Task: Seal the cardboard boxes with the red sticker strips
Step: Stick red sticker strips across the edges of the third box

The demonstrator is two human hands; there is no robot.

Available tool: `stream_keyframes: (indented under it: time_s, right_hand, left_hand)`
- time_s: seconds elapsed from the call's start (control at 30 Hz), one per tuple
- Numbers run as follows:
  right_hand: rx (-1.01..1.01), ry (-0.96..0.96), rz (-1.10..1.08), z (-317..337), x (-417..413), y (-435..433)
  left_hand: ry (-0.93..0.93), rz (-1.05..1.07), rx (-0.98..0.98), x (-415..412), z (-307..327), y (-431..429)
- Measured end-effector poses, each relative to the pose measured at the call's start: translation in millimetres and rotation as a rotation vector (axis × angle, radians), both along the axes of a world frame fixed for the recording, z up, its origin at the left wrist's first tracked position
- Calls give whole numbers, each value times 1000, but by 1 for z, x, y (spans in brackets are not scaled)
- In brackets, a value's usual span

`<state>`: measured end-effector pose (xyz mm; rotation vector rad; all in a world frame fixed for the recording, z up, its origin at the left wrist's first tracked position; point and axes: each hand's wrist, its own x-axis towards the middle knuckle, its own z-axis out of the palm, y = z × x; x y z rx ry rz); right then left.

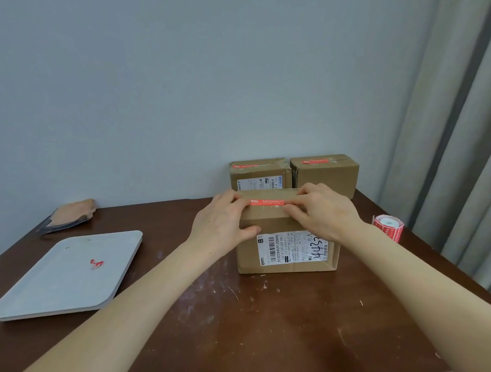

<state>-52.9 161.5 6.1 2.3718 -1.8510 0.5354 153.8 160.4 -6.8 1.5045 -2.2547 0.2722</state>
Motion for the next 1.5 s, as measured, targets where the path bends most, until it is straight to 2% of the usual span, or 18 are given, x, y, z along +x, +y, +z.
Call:
stream_keyframes:
  time_s: [0.37, 0.53, 0.87, 1.23, 1.5]
  right_hand:
    - [-2, 67, -10, 1, 1, 2]
    - [10, 15, -25, 6, -1, -1]
    - [79, 89, -6, 5, 8, -5]
    - [114, 63, -15, 0, 6, -5]
    - [32, 42, 13, -4, -1, 0]
  left_hand:
    - [-116, 24, -64, 0, 5, 1]
    - [-51, 66, 11, 0, 9, -3]
    - [-115, 67, 83, -5, 10, -12]
    - [-63, 41, 59, -4, 4, -10]
    - [-57, 6, -50, 2, -2, -4]
